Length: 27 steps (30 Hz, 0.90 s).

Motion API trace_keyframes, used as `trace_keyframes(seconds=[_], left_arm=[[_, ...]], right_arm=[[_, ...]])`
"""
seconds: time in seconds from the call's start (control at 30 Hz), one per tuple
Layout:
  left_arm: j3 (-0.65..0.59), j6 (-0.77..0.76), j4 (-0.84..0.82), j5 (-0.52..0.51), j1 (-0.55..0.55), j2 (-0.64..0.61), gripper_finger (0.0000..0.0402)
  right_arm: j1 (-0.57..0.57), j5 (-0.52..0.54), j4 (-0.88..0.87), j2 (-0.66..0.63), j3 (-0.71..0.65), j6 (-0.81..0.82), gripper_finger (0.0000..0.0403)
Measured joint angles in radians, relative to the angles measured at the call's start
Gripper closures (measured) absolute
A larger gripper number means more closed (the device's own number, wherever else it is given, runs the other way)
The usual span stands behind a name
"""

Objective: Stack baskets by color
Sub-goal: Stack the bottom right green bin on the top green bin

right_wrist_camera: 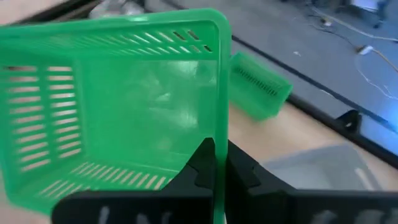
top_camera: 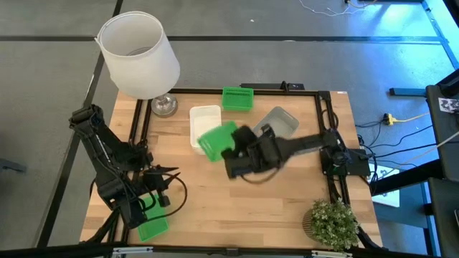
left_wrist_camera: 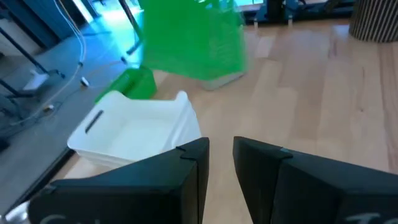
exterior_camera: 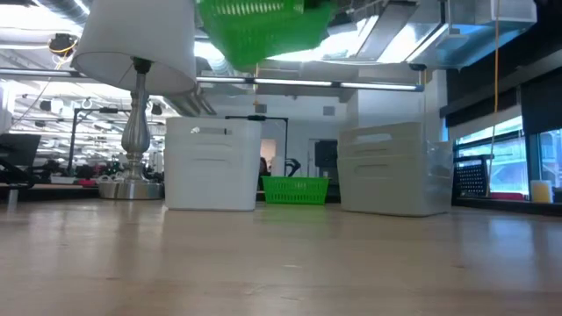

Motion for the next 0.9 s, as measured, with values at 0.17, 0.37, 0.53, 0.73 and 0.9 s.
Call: trace_keyframes(seconds=[0.17,0.37,0.53,0.73,0.9], left_arm=[[0.000,-0.006,0.005,0.003,0.001,0.000,0.0337],[0.000,-0.005,0.001,0.016,0.023,0.000,0.0337],[0.000,0.045,-0.007,0.017,0.055,0.000,0.0337],[0.000,0.124,-0.016,0.023,0.133,0.000,0.0337],[0.000,0.124,-0.036,0.065,0.177,0.000,0.0337]], right_arm=[[-0.153,-0.009,-0.005,-0.017,-0.004,-0.002,0.0401],[-0.374,-0.057,-0.005,-0.055,-0.003,-0.135,0.0401],[-0.555,-0.163,0.044,-0.078,-0.007,-0.207,0.0401],[-0.750,-0.426,0.332,-0.077,-0.080,-0.399,0.0401],[-0.839,-0.555,0.463,-0.078,-0.143,-0.446,0.0401]])
